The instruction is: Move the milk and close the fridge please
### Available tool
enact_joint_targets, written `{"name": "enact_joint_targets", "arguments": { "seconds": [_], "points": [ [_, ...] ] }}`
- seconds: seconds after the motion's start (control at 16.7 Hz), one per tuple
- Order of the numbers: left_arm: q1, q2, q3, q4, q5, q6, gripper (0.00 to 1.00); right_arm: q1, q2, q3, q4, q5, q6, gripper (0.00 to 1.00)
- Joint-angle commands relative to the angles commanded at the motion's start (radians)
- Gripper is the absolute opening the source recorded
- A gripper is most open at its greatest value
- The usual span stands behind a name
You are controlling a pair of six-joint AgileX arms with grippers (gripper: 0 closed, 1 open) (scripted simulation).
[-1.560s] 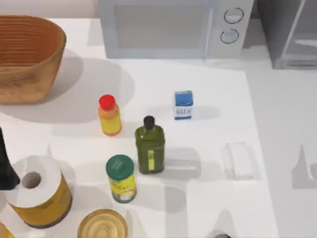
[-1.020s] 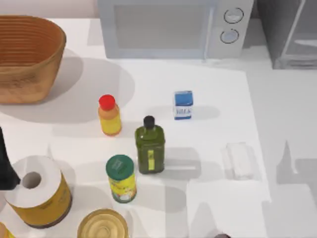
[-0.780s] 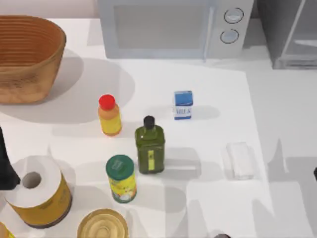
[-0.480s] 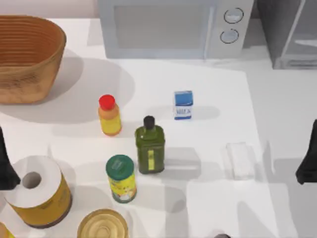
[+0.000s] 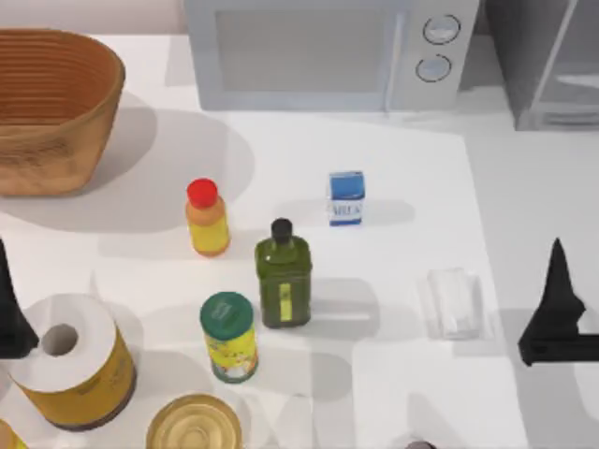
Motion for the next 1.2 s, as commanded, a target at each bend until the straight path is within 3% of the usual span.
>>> {"name": "enact_joint_targets", "arguments": {
  "seconds": [0.3,0.54,0.96,1.2],
  "points": [
    [0.000,0.000,0.000,0.000,0.000,0.000,1.00,-0.007,0.009,0.006,-0.010,-0.011,0.004,1.00],
    [0.000,0.000,0.000,0.000,0.000,0.000,1.00,-0.049,0.141,0.129,-0.093,-0.106,0.055,1.00],
    [0.000,0.000,0.000,0.000,0.000,0.000,1.00,-0.157,0.541,0.566,-0.367,-0.344,0.249,1.00],
    [0.000,0.000,0.000,0.000,0.000,0.000,1.00,-0.191,0.819,0.843,-0.534,-0.423,0.372,1.00]
  ]
}}
